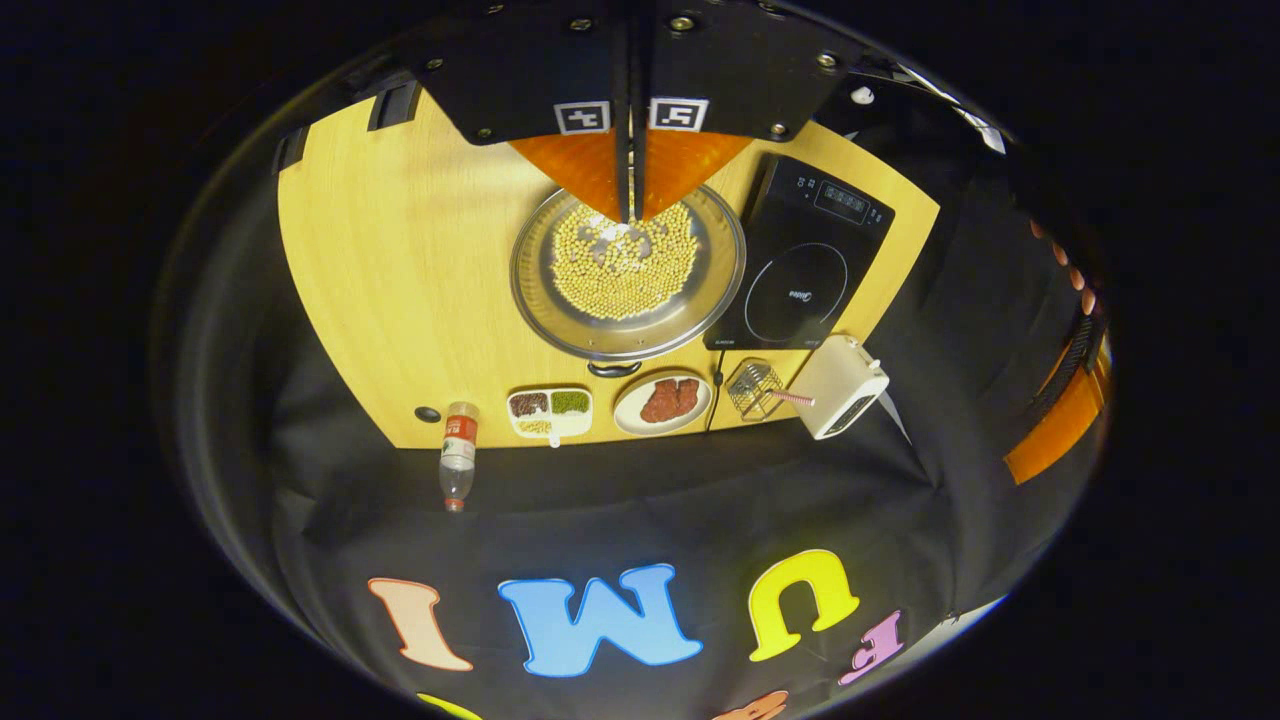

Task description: First push the handle of the pot to place it horizontally, then grasp the pot with both hands and set it on the induction cooktop.

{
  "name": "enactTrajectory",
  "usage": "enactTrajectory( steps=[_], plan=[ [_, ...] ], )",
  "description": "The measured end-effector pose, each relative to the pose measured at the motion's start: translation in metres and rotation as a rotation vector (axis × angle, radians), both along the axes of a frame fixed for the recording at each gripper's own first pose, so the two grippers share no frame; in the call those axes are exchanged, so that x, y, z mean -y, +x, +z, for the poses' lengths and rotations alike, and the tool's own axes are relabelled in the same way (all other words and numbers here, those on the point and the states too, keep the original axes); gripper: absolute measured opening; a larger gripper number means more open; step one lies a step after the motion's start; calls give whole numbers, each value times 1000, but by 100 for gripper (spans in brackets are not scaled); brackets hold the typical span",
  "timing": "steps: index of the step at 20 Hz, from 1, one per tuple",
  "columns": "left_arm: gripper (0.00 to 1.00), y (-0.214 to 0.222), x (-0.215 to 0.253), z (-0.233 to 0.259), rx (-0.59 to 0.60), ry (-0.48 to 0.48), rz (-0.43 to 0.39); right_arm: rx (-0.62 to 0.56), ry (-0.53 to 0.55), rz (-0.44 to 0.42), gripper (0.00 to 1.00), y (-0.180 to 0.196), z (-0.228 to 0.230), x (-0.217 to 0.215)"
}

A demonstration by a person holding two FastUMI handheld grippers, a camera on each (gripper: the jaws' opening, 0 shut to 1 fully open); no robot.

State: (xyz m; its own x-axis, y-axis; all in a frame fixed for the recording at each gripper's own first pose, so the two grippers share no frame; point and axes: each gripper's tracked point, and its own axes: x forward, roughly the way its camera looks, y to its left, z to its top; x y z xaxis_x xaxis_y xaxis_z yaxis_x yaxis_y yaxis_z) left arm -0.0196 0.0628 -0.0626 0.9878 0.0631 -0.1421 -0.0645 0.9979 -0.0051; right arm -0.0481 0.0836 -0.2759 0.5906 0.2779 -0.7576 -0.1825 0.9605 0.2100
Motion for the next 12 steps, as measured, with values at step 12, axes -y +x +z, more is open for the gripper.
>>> enactTrajectory(
  steps=[12],
  plan=[
    [99, -24, -44, -18, -46, -12, 95, -236, 32, 124, 0, -28, -59, -66]
  ],
)
